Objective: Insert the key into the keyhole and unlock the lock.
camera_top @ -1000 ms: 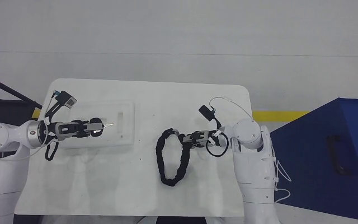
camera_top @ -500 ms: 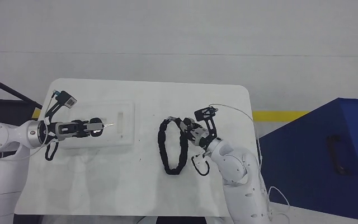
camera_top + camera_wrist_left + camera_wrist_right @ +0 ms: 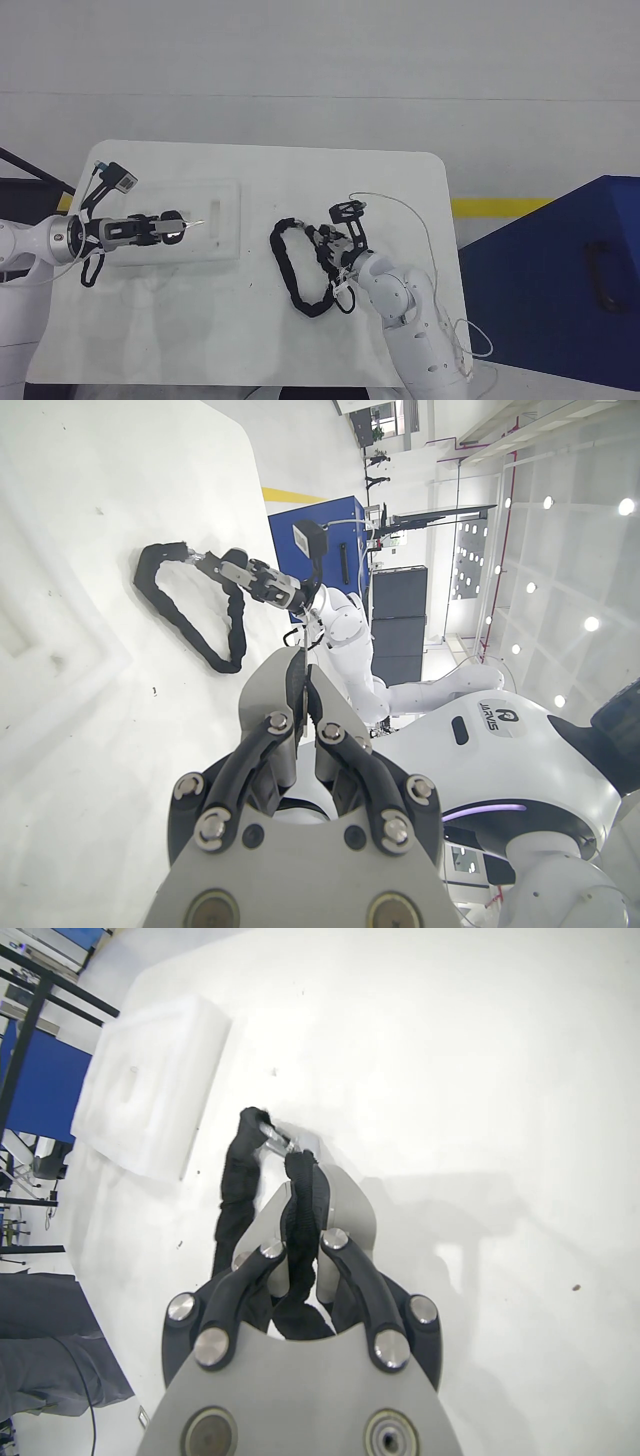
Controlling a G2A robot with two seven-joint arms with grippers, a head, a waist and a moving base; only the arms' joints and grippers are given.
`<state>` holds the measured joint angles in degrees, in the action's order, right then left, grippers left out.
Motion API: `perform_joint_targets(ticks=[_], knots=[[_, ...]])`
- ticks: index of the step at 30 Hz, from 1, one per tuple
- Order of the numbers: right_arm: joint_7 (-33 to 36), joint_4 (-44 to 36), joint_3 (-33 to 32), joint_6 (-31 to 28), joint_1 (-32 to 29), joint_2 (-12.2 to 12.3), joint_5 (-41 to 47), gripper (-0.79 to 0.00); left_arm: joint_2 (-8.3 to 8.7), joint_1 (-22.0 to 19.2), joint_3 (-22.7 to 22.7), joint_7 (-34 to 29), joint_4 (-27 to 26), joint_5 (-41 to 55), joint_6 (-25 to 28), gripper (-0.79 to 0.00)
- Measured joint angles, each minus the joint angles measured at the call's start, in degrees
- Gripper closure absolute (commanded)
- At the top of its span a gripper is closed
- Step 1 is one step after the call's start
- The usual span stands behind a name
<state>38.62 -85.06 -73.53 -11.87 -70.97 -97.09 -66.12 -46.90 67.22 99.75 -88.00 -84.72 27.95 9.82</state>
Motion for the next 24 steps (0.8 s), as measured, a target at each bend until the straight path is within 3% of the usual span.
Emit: perform_joint_targets(ticks=[1,3,6,11,13,16,18,22,24], knots=[[0.61,0.40,0.21,0.40,0.41,0.07,0.11,0.000,0.00,0.00,0.00,0.00,0.00,0.00,0.00,0.000],[1.49,0.55,0.48,1.03,0.93,0.21,-0.13,-0.237,0.00,0.00,0.00,0.00,0.00,0.00,0.00,0.000],[2.11,0.35,0.87,1.72,1.35,0.46,-0.65,-0.443,0.00,0.00,0.00,0.00,0.00,0.00,0.00,0.000],[3.12,-0.43,2.59,2.16,1.14,0.90,-3.22,-0.449,0.00,0.00,0.00,0.00,0.00,0.00,0.00,0.000],[2.72,-0.56,3.83,2.83,0.98,1.06,-5.77,-0.570,0.00,0.00,0.00,0.00,0.00,0.00,0.00,0.000],[1.37,-1.53,5.27,3.43,0.57,1.25,-8.45,-0.539,0.00,0.00,0.00,0.00,0.00,0.00,0.00,0.000],[0.90,-3.01,5.51,3.48,0.09,1.36,-8.47,-0.785,0.00,0.00,0.00,0.00,0.00,0.00,0.00,0.000],[1.03,-5.09,4.79,4.32,-0.72,1.31,-2.25,-0.785,0.00,0.00,0.00,0.00,0.00,0.00,0.00,0.000],[1.04,-4.99,4.80,4.31,-0.69,1.31,-3.19,-0.785,0.00,0.00,0.00,0.00,0.00,0.00,0.00,0.000]])
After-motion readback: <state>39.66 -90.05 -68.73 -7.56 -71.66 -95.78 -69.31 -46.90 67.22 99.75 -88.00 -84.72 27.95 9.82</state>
